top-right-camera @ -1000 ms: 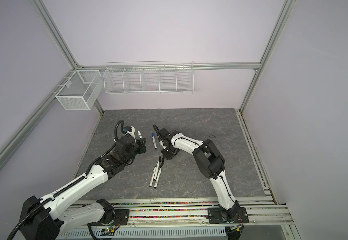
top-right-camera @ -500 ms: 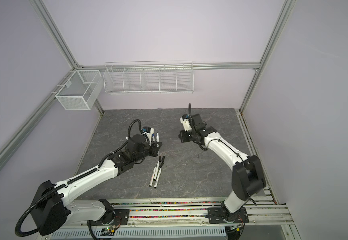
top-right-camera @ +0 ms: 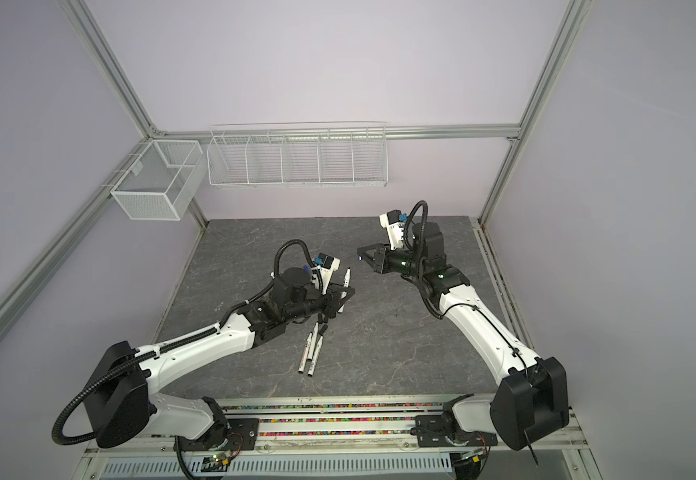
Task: Insert the pens into the pen caps
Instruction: 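Lift the blue cap with the right gripper toward the upright marker tip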
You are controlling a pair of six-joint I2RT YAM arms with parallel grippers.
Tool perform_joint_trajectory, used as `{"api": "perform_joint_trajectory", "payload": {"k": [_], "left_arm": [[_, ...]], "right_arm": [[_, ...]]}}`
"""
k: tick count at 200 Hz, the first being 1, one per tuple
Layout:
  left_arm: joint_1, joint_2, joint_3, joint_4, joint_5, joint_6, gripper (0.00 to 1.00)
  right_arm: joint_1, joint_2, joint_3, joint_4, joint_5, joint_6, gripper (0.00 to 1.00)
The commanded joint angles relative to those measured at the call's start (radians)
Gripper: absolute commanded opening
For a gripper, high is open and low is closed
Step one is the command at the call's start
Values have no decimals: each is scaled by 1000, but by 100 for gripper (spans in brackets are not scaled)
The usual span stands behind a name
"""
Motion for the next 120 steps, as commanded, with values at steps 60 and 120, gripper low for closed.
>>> {"api": "perform_joint_trajectory", "payload": {"k": [60,120], "left_arm": [[-5,-7,29,18,7,22,0],[-4,-16,18,28,1,19,0]], "right_arm": [[67,20,-21,57,-39,6,13],[70,17,-4,-4,24,-49,13]]}}
